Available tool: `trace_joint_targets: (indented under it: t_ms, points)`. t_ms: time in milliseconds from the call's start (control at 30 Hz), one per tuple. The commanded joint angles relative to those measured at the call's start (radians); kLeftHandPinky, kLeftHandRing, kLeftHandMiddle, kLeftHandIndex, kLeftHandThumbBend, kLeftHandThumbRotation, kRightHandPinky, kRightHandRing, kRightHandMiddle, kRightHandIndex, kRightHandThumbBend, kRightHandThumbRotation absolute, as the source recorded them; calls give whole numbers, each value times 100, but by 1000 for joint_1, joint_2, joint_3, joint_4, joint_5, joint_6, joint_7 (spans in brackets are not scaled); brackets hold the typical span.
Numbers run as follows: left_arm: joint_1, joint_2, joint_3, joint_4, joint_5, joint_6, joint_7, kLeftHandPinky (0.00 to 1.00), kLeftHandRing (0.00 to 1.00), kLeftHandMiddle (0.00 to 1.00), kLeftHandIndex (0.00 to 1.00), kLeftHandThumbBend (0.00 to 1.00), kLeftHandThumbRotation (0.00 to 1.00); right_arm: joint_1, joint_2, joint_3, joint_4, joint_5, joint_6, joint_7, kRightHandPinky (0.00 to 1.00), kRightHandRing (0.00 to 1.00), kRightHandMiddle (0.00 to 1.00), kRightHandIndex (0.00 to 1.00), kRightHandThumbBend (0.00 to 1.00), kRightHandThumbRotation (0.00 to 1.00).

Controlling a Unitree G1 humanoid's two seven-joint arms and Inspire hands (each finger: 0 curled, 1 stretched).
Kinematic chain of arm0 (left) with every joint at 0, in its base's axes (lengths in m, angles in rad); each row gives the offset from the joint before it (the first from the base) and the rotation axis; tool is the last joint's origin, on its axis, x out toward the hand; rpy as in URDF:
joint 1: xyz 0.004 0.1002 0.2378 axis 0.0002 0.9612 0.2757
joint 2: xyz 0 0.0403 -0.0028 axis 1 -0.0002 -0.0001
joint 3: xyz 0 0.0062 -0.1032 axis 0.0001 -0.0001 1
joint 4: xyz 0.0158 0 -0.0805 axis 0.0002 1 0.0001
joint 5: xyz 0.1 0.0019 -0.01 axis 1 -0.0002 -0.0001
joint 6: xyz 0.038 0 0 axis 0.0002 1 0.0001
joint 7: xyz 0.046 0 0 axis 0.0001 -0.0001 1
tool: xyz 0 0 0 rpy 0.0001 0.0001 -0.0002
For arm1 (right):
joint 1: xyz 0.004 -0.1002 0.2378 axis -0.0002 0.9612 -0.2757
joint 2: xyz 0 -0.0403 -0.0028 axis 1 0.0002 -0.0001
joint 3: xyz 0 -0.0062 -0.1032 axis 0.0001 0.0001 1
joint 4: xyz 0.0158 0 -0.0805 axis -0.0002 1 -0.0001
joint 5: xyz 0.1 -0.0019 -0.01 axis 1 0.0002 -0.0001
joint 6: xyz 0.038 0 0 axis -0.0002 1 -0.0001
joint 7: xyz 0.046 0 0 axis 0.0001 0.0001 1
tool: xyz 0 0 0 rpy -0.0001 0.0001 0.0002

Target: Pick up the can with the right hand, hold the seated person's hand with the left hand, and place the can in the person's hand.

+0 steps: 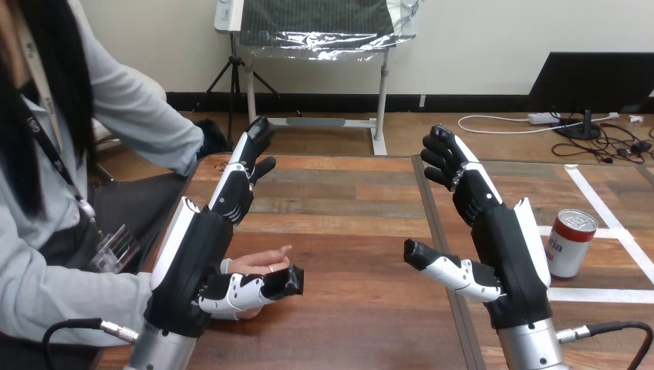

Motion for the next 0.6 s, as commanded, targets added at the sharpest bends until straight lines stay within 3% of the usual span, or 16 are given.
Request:
trace_joint_targets:
  t_ms: [0,567]
  points:
    - [-58,-9,0,-44,-9,12,-11,94,100,100,100,100,66,-58,6,-12,-17,1,-8,-14,87,89,91,92,100,57]
    - [-73,-22,7,-39,-29,20,-45,94,100,100,100,100,65,-63,2,-17,-8,-11,-10,-31,86,89,92,92,100,59]
